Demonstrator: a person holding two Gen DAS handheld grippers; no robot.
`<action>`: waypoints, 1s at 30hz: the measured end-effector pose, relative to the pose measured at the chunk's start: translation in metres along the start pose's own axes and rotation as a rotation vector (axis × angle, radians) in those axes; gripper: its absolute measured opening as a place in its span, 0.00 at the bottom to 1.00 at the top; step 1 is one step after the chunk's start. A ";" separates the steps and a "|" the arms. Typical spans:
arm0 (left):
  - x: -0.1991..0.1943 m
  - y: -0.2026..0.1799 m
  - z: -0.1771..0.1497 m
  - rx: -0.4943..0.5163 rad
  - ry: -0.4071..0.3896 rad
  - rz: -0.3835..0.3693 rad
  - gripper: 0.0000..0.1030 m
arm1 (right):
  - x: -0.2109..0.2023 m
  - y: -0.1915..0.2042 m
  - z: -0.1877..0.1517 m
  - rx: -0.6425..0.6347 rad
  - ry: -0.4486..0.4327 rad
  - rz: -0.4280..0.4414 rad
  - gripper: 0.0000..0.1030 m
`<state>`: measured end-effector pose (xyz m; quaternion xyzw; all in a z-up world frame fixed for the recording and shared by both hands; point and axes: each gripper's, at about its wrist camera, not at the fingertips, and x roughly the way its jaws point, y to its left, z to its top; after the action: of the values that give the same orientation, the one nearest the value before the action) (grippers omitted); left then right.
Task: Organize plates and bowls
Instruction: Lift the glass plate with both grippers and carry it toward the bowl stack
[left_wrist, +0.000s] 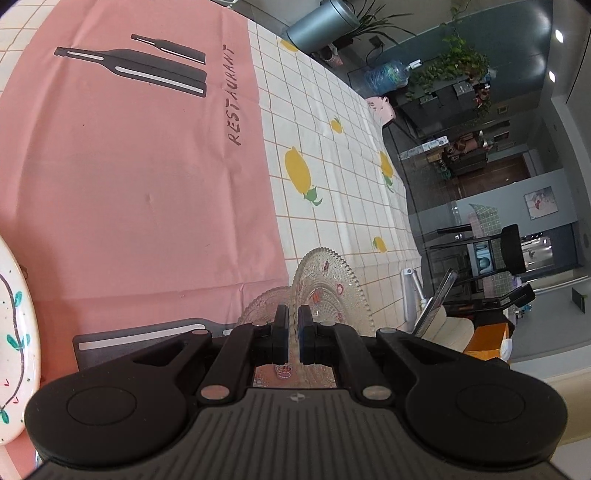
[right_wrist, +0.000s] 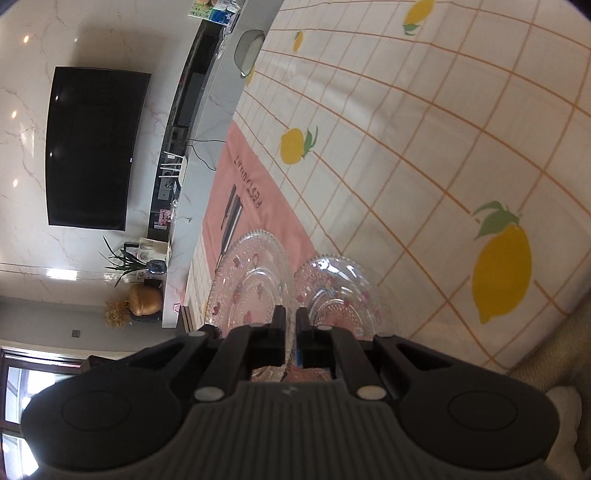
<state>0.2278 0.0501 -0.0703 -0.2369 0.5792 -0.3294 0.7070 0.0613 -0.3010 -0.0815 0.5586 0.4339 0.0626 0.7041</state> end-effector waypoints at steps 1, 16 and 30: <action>0.002 -0.001 0.000 0.009 0.014 0.019 0.04 | 0.000 -0.003 -0.001 0.015 0.003 0.000 0.02; 0.041 -0.008 0.007 0.059 0.166 0.088 0.05 | -0.010 -0.028 -0.022 0.130 -0.012 -0.074 0.03; 0.049 0.000 0.002 0.096 0.203 0.145 0.10 | -0.003 -0.025 -0.045 0.031 0.004 -0.128 0.04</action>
<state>0.2350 0.0139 -0.1022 -0.1254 0.6470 -0.3272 0.6772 0.0192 -0.2791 -0.1011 0.5403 0.4711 0.0119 0.6971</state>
